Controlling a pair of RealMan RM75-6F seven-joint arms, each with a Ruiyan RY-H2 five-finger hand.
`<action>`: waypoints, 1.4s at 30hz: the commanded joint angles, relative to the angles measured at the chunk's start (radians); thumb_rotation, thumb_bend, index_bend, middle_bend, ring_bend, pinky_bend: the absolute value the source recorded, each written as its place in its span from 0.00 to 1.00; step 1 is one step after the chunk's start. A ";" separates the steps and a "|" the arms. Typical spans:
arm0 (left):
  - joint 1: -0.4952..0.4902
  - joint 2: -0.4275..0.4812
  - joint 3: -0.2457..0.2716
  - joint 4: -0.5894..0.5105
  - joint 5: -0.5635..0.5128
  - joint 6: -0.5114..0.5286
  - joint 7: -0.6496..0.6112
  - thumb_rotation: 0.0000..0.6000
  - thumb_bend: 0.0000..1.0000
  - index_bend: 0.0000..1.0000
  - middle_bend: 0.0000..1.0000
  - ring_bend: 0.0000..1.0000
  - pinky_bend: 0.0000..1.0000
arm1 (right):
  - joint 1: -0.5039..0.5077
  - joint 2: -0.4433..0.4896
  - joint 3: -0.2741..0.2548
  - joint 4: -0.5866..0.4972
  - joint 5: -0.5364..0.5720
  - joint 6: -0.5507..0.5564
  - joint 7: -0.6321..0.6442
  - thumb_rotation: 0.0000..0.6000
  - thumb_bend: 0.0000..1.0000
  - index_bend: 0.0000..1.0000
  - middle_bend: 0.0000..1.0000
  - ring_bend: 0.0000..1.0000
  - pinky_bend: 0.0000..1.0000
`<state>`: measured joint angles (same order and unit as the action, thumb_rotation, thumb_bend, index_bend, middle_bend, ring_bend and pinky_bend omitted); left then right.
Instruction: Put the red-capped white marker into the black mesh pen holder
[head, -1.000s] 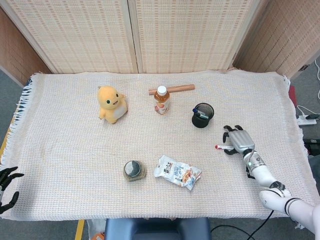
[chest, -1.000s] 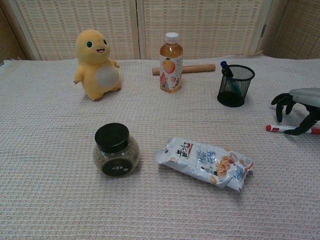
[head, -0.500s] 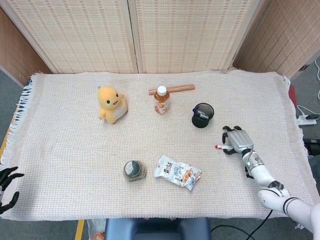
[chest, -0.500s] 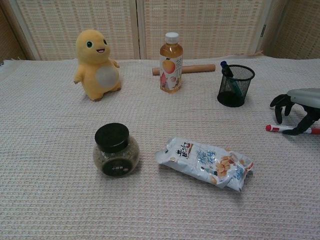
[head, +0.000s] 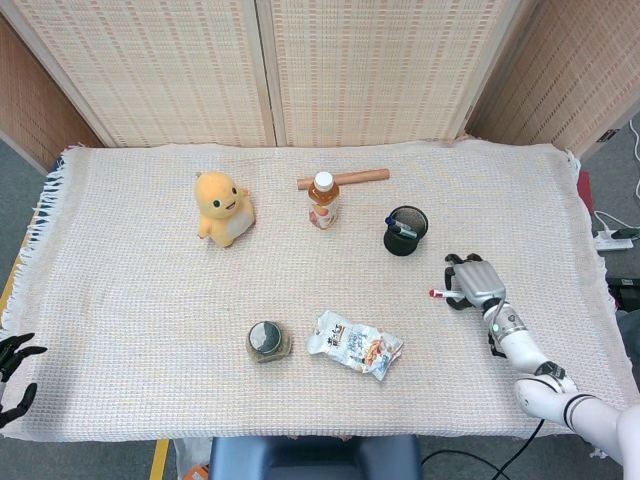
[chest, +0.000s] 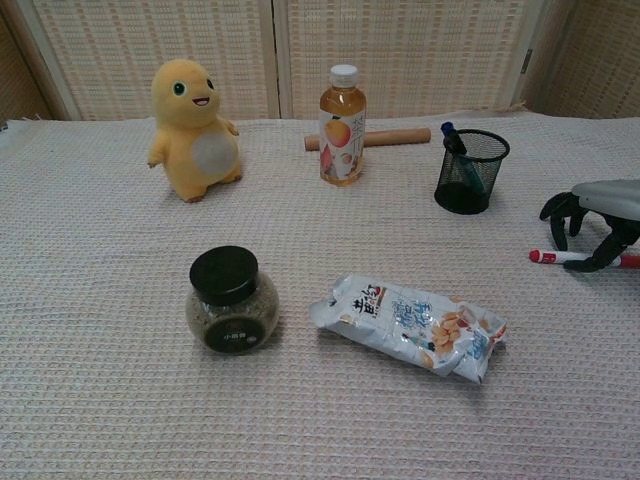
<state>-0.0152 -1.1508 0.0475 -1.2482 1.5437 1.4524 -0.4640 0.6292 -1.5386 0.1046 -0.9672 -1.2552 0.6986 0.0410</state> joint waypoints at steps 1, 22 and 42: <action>-0.001 0.000 0.001 0.001 0.002 0.000 0.000 1.00 0.44 0.28 0.09 0.06 0.14 | -0.001 -0.003 0.005 0.001 0.000 0.010 0.002 1.00 0.25 0.57 0.16 0.32 0.17; 0.000 0.002 0.002 -0.004 0.006 0.004 0.001 1.00 0.45 0.28 0.09 0.06 0.14 | -0.037 0.063 0.060 -0.119 -0.054 0.194 0.124 1.00 0.28 0.63 0.19 0.40 0.25; 0.004 0.013 0.001 -0.014 0.003 0.010 0.000 1.00 0.44 0.28 0.09 0.06 0.14 | 0.080 -0.030 0.203 0.017 -0.173 0.393 0.626 1.00 0.36 0.68 0.20 0.46 0.33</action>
<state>-0.0114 -1.1382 0.0480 -1.2618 1.5466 1.4621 -0.4636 0.6679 -1.5355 0.2775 -0.9947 -1.4219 1.0811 0.6543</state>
